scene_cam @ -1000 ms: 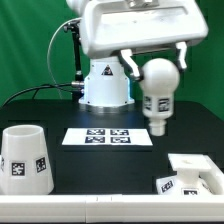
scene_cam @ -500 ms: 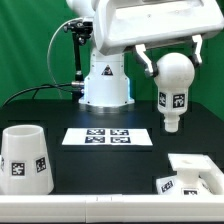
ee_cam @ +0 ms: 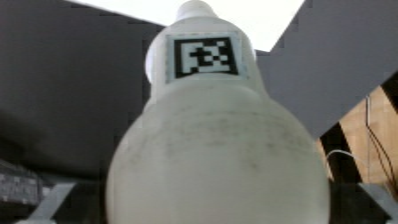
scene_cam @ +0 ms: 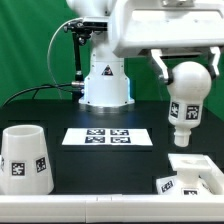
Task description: Assemble lamp
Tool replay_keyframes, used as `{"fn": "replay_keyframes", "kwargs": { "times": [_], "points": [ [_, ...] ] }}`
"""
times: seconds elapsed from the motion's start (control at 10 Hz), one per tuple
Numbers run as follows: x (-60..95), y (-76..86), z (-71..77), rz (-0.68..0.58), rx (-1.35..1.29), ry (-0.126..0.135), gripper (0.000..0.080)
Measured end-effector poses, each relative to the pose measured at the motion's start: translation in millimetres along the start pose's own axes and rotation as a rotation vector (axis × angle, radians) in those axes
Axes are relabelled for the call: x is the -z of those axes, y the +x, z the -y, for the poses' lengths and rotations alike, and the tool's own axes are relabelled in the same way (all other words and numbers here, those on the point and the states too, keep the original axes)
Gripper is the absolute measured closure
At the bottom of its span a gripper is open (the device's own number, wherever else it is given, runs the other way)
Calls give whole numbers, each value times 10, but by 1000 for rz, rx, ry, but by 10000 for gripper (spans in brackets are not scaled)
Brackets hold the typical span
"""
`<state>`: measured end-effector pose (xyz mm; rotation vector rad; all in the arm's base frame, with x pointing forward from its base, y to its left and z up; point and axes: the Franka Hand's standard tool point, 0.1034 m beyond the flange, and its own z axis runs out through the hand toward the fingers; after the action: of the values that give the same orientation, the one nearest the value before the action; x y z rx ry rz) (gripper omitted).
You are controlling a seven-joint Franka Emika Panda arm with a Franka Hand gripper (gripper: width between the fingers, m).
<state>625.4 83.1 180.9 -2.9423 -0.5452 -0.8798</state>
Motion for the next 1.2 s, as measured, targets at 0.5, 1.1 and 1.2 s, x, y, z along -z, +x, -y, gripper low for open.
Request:
{"fn": "replay_keyframes", "kwargs": {
  "times": [0.5, 1.1, 1.2],
  "points": [
    [-30, -68, 121, 20, -50, 17, 232],
    [-160, -205, 137, 50, -74, 31, 232],
    [-173, -202, 145, 49, -82, 29, 232]
  ]
}}
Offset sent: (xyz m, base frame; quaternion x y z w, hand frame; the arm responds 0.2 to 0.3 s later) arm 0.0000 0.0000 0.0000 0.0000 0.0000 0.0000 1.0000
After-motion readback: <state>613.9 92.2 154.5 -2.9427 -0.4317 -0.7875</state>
